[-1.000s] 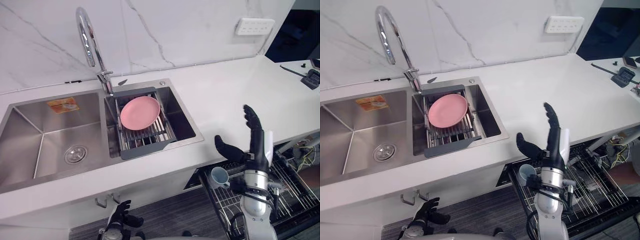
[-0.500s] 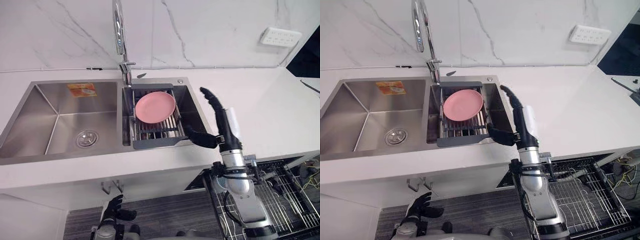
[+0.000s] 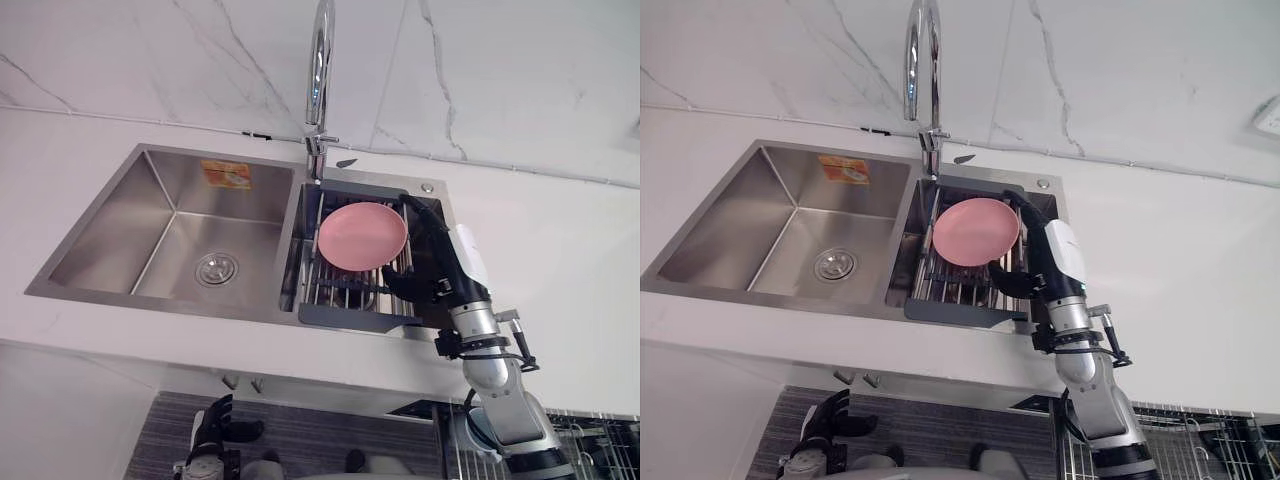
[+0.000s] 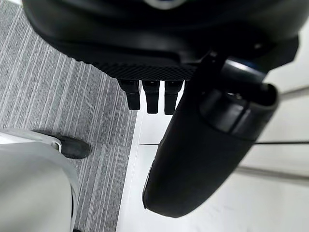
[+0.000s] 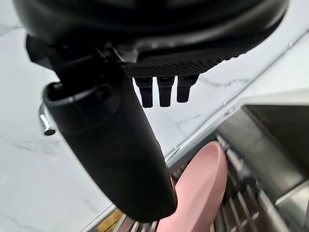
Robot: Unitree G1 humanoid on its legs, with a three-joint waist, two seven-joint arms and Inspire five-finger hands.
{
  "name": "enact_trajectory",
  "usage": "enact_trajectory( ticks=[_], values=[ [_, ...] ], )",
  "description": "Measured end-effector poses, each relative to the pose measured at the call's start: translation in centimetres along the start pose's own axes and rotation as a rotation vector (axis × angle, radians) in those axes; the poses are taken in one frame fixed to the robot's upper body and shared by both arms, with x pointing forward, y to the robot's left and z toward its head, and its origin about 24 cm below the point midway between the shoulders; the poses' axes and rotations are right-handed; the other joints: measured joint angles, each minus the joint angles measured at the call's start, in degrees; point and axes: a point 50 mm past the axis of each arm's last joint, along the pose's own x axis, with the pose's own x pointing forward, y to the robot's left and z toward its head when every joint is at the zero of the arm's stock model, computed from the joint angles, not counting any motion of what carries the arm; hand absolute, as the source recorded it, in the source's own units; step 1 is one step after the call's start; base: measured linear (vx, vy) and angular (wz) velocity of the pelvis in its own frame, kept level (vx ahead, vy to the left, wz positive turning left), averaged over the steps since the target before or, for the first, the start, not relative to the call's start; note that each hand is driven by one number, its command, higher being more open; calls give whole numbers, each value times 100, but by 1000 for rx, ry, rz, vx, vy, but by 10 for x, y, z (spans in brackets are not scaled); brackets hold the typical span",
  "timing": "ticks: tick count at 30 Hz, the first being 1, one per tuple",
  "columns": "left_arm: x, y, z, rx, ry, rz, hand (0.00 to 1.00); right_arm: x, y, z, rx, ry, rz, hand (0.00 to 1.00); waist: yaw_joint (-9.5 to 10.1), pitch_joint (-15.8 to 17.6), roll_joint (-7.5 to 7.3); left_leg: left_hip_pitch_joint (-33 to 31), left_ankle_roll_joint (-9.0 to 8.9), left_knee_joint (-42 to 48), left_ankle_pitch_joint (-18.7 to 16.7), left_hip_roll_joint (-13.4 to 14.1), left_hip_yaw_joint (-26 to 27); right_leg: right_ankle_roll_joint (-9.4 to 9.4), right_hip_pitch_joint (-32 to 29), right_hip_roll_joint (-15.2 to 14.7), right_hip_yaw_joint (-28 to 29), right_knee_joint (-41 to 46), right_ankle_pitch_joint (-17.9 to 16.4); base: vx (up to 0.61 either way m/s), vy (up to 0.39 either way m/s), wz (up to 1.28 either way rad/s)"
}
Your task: Walk over to the sink, pick up the cup, carry it to the dishwasher, place the cup inside the dishwasher, then close the dishwasher door
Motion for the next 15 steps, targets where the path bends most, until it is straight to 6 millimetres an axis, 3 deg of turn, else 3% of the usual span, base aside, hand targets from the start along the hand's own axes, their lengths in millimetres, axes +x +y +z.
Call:
enact_trajectory(
  ticks=[15],
  values=[
    [0,-1,0,26,-4,-15,90,-8,3,-22,-58,78,60,90,-17,-12,10,53,22,-95,15,-45,-48,81,324,-84,-99,-507,222,-5,18,4]
  ],
)
